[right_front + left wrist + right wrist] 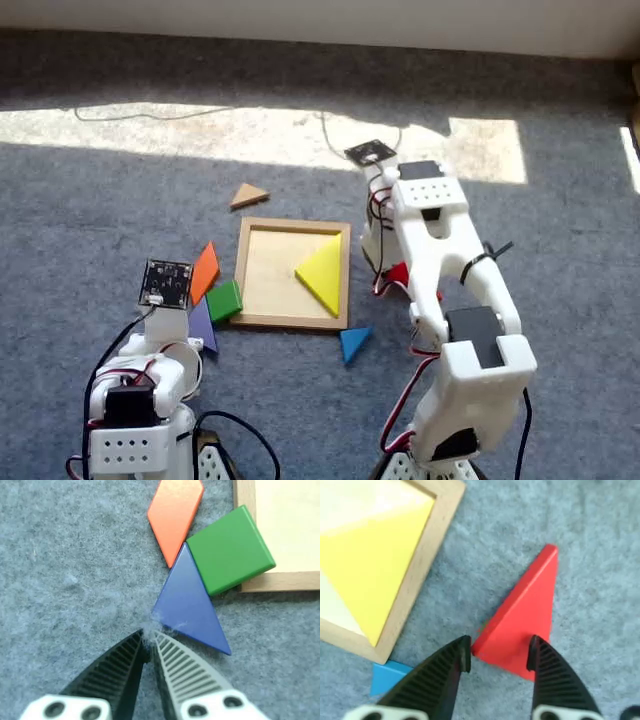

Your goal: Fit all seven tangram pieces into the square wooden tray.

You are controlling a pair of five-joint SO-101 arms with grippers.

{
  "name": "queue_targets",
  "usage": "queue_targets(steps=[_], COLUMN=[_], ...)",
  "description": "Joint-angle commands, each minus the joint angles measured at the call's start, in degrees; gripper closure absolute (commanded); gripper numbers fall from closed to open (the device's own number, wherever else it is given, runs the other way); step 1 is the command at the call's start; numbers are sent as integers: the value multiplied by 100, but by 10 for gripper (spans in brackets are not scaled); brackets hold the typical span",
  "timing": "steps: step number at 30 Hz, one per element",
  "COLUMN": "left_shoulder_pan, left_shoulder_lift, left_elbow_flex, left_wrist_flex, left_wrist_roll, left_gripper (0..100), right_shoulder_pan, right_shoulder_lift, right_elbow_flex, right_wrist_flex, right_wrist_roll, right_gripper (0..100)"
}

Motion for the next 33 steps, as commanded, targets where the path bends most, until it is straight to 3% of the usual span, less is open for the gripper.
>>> queue_targets(steps=[1,8,17,33], left_shoulder_pan=[-40,-40,-40,-40], left_shoulder_lift=[-224,-224,-224,-224], left_elbow_flex=[110,110,110,110], left_wrist_flex=[26,26,26,26], left_wrist_roll=[-9,-9,-9,-9], left_gripper=[993,993,993,993], right_shoulder_pan=[13,22,-347,-171], right_shoulder_lift=[-57,-31,743,857], right_elbow_flex=[-426,-409,-444,-409], right_wrist_flex=[84,-207,-224,-180], right_wrist_roll=[44,-290,-325,-431], right_gripper=[817,663,659,659])
